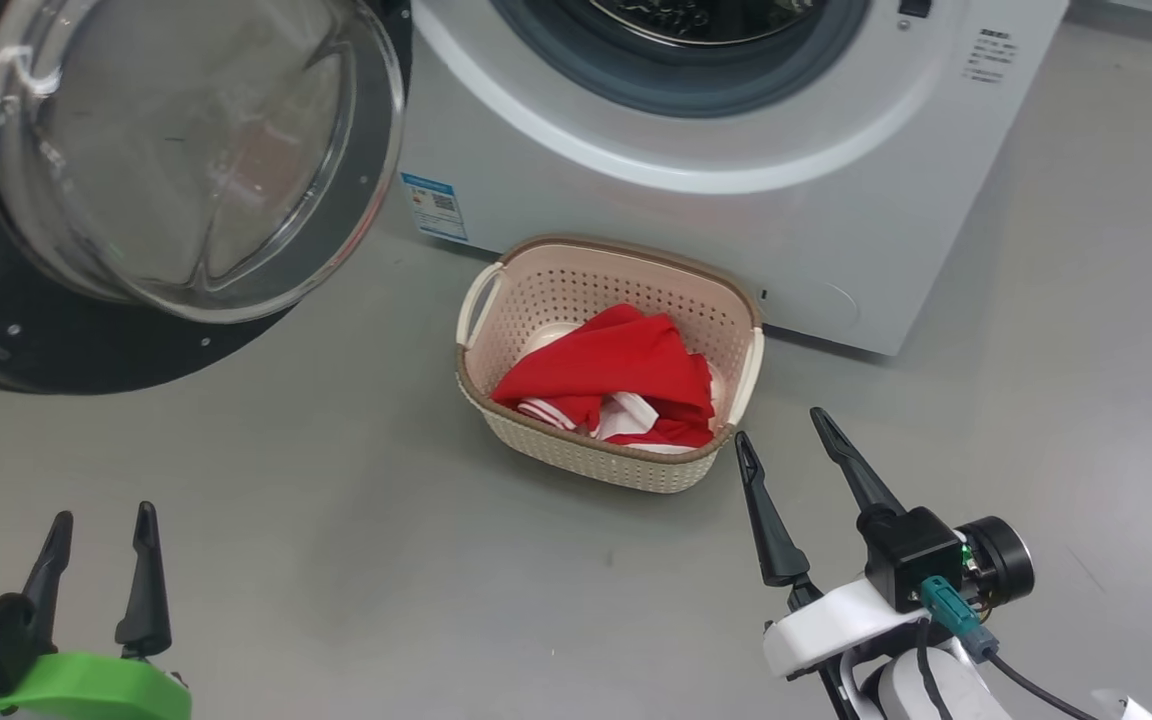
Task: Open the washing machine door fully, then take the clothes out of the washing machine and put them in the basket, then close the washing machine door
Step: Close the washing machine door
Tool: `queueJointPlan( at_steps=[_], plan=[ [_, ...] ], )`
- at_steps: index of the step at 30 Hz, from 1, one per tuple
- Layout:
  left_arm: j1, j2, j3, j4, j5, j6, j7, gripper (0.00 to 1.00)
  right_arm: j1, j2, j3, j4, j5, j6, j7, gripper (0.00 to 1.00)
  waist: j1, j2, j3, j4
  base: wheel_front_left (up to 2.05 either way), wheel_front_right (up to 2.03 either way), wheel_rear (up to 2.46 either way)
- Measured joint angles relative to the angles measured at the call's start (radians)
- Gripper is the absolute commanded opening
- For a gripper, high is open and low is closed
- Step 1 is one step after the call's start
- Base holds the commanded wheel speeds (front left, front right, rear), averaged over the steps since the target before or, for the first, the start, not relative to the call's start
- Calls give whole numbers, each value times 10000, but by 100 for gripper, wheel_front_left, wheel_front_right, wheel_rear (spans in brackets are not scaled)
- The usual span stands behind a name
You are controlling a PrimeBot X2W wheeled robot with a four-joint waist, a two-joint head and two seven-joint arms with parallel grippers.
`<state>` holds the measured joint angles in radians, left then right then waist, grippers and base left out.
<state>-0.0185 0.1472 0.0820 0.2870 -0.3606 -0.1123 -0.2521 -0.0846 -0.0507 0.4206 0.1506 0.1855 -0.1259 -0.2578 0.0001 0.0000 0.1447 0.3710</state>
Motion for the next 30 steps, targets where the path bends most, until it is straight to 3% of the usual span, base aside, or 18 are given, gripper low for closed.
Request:
queueJointPlan(
  at_steps=[7,13,30],
  plan=[
    [-198,-58,-169,198,150,-8,0,100,-65,-23,-84,180,134,0,0,100,0,0,-72,984,0,0,0],
    [-198,-48,228,190,150,-44,0,100,-387,-46,529,286,529,0,0,100,0,0,-160,1629,0,0,0],
    [-162,-115,579,27,284,-29,0,100,-754,-63,894,704,777,0,0,100,0,0,-401,1824,0,0,0]
  ],
)
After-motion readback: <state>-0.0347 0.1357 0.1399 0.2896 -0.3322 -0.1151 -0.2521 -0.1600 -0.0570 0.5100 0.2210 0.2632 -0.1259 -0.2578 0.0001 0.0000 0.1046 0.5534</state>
